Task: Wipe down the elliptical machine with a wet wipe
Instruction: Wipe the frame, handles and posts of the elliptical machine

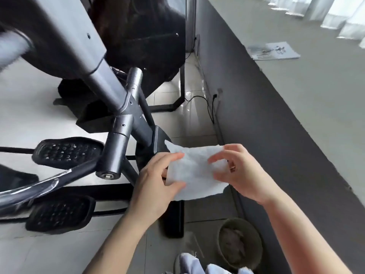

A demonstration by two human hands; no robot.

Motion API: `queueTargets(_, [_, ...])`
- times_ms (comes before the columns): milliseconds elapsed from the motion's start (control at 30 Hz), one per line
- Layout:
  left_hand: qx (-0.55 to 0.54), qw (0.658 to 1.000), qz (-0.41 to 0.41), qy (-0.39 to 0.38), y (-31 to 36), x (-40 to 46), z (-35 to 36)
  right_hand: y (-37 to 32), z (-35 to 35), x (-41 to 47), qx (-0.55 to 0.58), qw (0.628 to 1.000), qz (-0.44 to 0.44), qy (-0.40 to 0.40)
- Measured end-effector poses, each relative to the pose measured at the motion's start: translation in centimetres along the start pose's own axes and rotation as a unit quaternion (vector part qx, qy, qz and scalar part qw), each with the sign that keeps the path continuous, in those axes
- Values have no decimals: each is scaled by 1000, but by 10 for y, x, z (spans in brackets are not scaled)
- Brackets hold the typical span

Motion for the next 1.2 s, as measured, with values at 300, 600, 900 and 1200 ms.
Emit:
queueTargets(300, [48,981,51,183,-12,14,-75,-61,2,53,-8,993,-109,34])
queueTargets(600, [-222,960,-53,163,-34,60,-88,-89,21,122,313,941,-76,-100])
queueTargets(900, [-207,950,-116,200,-55,157,-79,-81,28,258,396,895,-42,-202])
queueTargets(1200, [-191,881,-244,357,-60,280,-65,-63,15,412,403,802,-9,-442])
Point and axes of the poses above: each hand's wrist, its own x-axis towards the middle knuckle, its own z-axis out of the palm, y = z × x, the point moved 9 cm from there along x, towards the middle knuckle, and after that the axes turned 2 degrees about x, right-handed, at the moved point
